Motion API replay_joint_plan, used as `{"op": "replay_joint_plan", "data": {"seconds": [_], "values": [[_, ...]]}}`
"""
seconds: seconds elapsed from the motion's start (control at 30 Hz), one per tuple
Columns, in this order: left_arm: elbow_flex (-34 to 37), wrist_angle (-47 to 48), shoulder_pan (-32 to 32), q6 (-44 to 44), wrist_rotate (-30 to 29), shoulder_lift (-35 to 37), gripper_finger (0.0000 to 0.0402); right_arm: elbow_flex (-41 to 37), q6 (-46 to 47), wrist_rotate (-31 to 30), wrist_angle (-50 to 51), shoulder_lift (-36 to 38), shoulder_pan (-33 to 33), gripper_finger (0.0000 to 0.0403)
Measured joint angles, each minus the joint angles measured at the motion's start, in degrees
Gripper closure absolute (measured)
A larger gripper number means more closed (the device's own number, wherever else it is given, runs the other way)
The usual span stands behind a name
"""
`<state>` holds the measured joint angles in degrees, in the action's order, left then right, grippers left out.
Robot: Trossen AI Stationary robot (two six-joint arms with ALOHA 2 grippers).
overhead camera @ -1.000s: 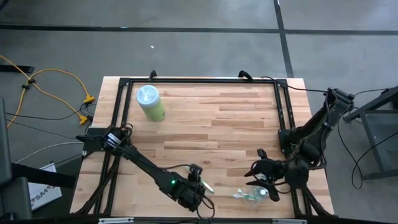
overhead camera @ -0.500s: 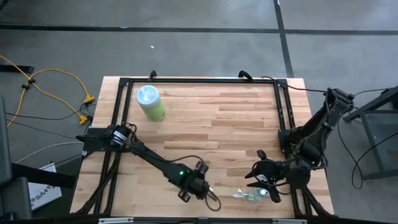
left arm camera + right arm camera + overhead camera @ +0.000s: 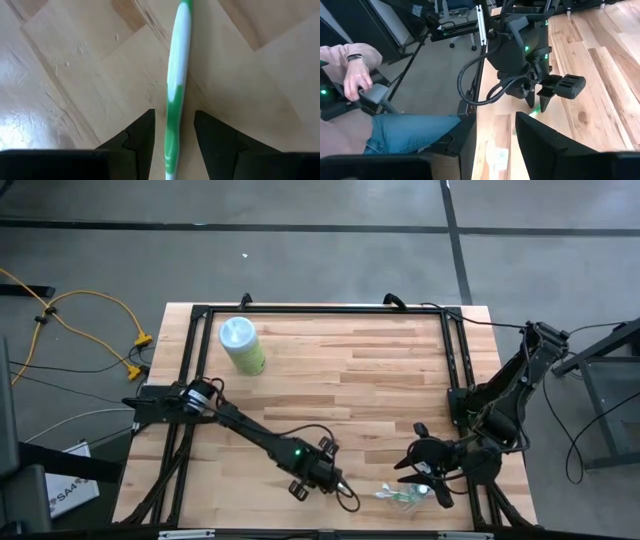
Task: Pick & Place toothbrushing station
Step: Put the green toothbrush into the left section of the transparent organizer
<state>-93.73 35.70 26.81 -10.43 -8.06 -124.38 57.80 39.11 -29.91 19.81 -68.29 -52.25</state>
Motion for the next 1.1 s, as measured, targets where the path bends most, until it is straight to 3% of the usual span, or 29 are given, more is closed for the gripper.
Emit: {"op": "replay_joint_plan", "data": {"seconds": [0.53,0.87,1.1], "values": [[-0.1,3.3,-4.5,1.9,6.3,-1.3,0.0264,0.0,-0.4,0.0,-2.3,0.0,0.0,0.0275],[0.0,6.7,-5.0,3.6,4.7,-1.3,0.0265,0.0,-0.6,0.3,-2.5,0.0,0.0,0.0275],[0.0,7.2,-4.8,3.4,3.4,-1.3,0.0311,0.0,-1.0,0.3,-2.5,0.0,0.0,0.0275]]}}
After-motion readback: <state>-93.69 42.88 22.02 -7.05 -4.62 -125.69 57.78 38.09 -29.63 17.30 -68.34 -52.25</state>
